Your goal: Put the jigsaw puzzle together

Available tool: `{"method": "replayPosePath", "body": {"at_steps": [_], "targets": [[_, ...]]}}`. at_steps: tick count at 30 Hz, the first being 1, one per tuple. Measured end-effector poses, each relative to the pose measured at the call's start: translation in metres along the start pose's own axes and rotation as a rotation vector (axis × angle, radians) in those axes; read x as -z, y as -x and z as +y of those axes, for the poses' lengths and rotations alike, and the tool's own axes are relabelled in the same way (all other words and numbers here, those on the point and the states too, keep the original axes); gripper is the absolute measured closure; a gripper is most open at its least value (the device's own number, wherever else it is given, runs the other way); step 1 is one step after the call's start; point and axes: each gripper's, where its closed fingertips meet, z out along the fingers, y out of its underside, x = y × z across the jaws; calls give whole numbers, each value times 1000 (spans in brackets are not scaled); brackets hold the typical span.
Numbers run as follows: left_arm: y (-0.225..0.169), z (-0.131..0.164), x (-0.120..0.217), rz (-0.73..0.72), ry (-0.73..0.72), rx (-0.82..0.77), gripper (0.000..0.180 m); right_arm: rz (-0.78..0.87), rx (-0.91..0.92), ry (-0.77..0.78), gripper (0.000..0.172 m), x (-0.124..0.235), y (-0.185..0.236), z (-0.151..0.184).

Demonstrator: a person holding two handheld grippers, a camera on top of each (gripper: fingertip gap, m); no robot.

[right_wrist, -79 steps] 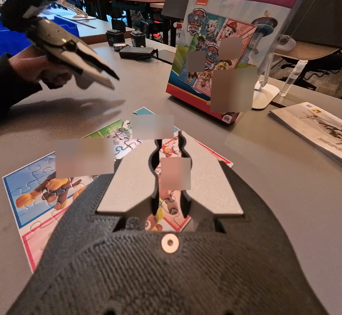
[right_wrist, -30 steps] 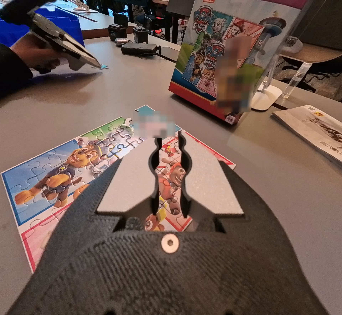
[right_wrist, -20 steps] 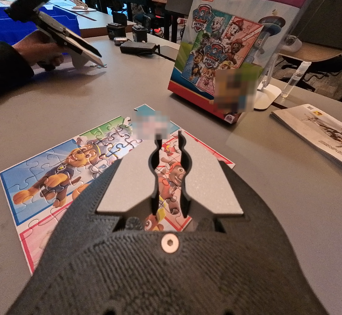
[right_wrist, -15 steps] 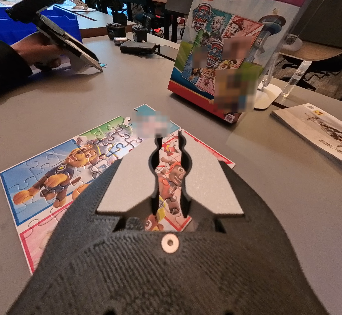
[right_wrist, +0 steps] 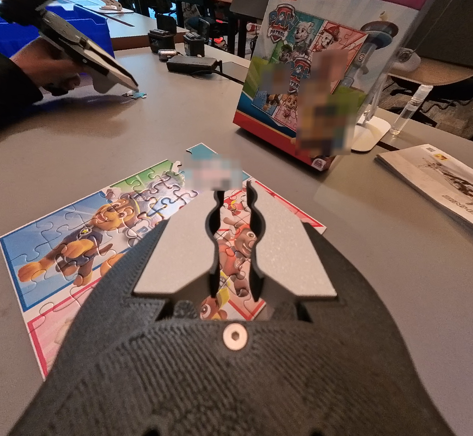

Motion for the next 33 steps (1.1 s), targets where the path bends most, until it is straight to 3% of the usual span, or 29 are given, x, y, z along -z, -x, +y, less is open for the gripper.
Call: {"method": "replayPosePath", "body": {"at_steps": [4,7,11,15,18,26,33], "targets": [[5,2,3,-59,13,5,129,2,1,4,156,0,0,1],[20,13,5,-127,56,135,115,2,1,4,156,0,0,1],[6,15,5,-43,52,283,91,4,6,10,156,-1,0,2],[3,20,0,-121,114,209,100,4,13,14,156,-1,0,2],[-5,17,1,-105,122,193,134,6,16,17,156,-2,0,3],[-17,16,2,-60,130,160,136,6,17,16,156,-1,0,2],[-34,-5,10,-28,40,121,136,8,18,18,156,-2,0,3]]}}
